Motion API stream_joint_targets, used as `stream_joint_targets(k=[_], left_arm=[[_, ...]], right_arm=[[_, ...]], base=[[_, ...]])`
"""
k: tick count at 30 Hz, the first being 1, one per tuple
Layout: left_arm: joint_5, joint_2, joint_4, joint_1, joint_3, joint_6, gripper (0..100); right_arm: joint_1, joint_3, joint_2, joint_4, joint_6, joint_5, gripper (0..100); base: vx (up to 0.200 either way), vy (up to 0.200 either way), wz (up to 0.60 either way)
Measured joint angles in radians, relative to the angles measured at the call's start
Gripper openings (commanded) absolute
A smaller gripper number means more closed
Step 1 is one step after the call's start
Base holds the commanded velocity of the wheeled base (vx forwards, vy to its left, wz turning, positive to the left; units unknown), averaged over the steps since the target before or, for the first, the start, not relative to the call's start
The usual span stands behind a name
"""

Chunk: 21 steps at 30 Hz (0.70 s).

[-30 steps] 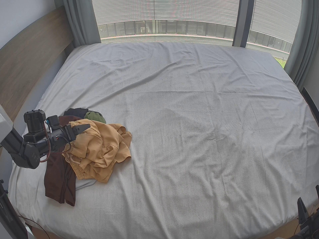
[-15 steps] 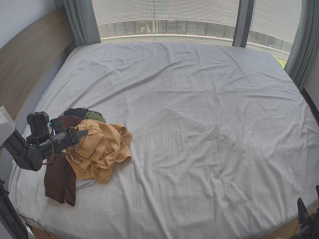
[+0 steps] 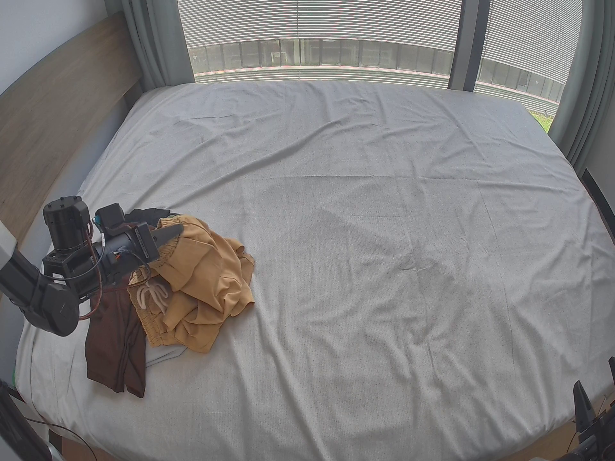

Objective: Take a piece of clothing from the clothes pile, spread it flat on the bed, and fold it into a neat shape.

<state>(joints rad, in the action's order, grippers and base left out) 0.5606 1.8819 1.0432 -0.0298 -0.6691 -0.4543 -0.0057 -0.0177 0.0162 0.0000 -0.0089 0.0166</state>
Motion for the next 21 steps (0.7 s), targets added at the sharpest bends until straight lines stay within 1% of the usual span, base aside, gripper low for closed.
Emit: stream_joint_targets(k=[6,8,15,17,21], left_arm=[[0.008,-0.041,0.001,-0.046,0.016,0.002,0],[0.03,-0.049,0.01,-0.061,0.02,0.003,0],[0.047,-0.057,0.11,-0.09,0.038,-0.003,0],[0.048,-0.058,0.14,-0.102,0.039,-0.018,0],[0.045,-0.06,0.169,-0.137,0.029,-0.084,0]], right_arm=[[0.0,0.0,0.0,0.0,0.0,0.0,100],[0.0,0.0,0.0,0.0,0.0,0.0,100],[0.0,0.0,0.0,0.0,0.0,0.0,100],[0.0,0.0,0.0,0.0,0.0,0.0,100],[0.0,0.0,0.0,0.0,0.0,0.0,100]], base=[[0.0,0.0,0.0],[0.0,0.0,0.0],[0.0,0.0,0.0],[0.0,0.0,0.0],[0.0,0.0,0.0]])
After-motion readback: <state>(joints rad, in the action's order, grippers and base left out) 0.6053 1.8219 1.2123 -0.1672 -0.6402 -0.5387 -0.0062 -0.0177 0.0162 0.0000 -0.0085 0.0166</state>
